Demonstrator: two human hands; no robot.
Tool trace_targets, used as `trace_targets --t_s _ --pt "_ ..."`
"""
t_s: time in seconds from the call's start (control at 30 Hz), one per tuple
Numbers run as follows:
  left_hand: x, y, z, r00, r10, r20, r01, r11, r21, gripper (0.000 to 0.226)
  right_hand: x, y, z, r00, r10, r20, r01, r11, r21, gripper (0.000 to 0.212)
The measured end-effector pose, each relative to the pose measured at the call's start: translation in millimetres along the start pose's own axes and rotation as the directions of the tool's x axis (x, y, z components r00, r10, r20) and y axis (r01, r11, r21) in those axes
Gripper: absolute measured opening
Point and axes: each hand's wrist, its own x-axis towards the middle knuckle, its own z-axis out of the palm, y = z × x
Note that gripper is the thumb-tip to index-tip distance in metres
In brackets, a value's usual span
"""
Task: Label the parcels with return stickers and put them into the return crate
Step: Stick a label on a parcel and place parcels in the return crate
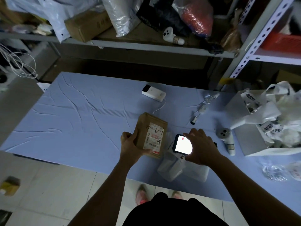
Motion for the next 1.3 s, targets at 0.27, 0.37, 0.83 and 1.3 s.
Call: trace_targets --t_s 0.27,0.37,0.83,1.3 --pt "1 4 -2 1.000 -0.028 0.005 0.028 0.999 -0.016 0.110 -2 8 3 0.999 0.020 -0.035 -0.018 0.998 0.058 0.094" --pt "0 5 0 0.999 -0.033 -0.009 0.033 0.999 -0.004 0.111 -2 13 4 0.999 0.024 -0.038 -0.022 0.997 0.068 0.093" --pt "11 -3 -6 0.981 -0.181 0.069 0.166 0.969 0.181 0.080 10 83 65 0.959 0.283 0.015 -0.276 0.918 0.283 0.084" --pt "-3 42 38 0.990 -0.011 -0.140 0.080 0.865 0.496 0.043 22 88 119 0.979 0.126 -0.163 -0.051 0.915 0.401 0.065"
